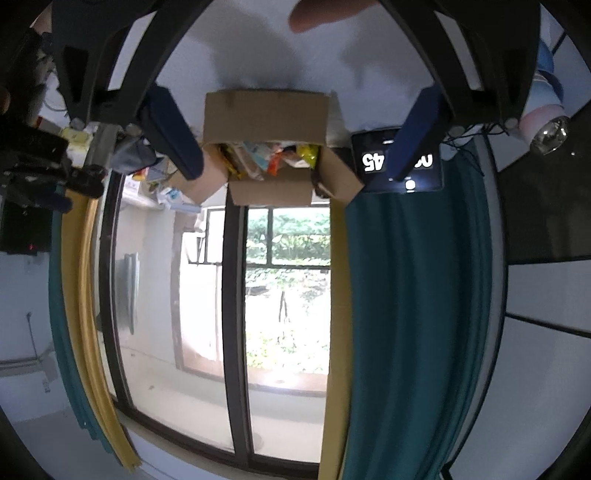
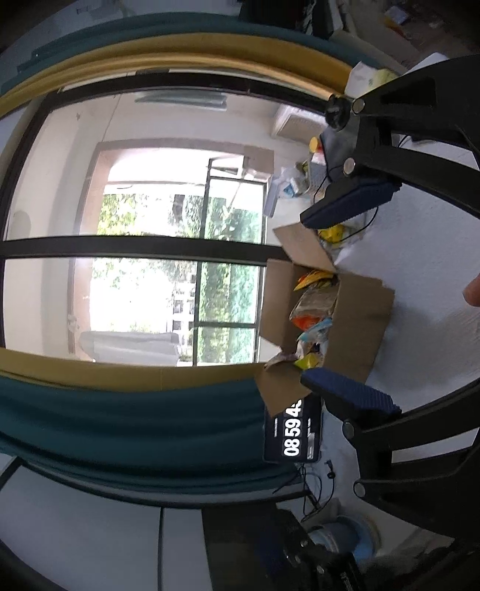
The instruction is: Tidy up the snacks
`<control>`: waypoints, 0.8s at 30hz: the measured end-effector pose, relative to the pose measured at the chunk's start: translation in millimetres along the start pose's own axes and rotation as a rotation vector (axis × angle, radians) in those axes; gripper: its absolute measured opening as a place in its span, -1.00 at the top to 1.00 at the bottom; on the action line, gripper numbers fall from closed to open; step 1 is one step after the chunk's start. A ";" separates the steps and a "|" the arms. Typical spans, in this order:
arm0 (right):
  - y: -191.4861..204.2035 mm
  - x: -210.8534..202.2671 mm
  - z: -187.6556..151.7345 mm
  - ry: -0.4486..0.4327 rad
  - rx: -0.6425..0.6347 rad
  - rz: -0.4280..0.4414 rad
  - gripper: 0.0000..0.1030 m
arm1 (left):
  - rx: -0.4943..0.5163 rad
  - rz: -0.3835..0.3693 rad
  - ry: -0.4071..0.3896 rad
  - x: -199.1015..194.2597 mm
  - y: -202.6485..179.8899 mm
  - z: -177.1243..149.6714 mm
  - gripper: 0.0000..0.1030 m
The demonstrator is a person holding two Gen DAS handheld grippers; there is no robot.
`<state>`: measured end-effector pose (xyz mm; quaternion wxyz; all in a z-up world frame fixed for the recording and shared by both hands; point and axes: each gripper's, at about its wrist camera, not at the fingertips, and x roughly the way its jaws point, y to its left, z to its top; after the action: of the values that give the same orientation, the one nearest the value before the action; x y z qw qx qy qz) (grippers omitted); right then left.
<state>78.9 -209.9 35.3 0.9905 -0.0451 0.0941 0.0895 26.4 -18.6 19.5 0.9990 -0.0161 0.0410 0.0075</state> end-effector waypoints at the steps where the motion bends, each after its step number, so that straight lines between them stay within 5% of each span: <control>1: -1.2 0.2 -1.8 0.004 0.004 -0.008 -0.58 | 0.003 0.002 0.009 1.1 0.0 -2.2 -0.95; 24: -13.4 2.1 -7.1 0.030 0.047 -0.024 -0.59 | -0.020 0.042 0.045 1.9 6.9 -4.0 -0.95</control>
<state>82.2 -223.4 28.9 0.9908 -0.0245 0.1103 0.0748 27.8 -11.9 15.1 0.9972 -0.0254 0.0639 0.0287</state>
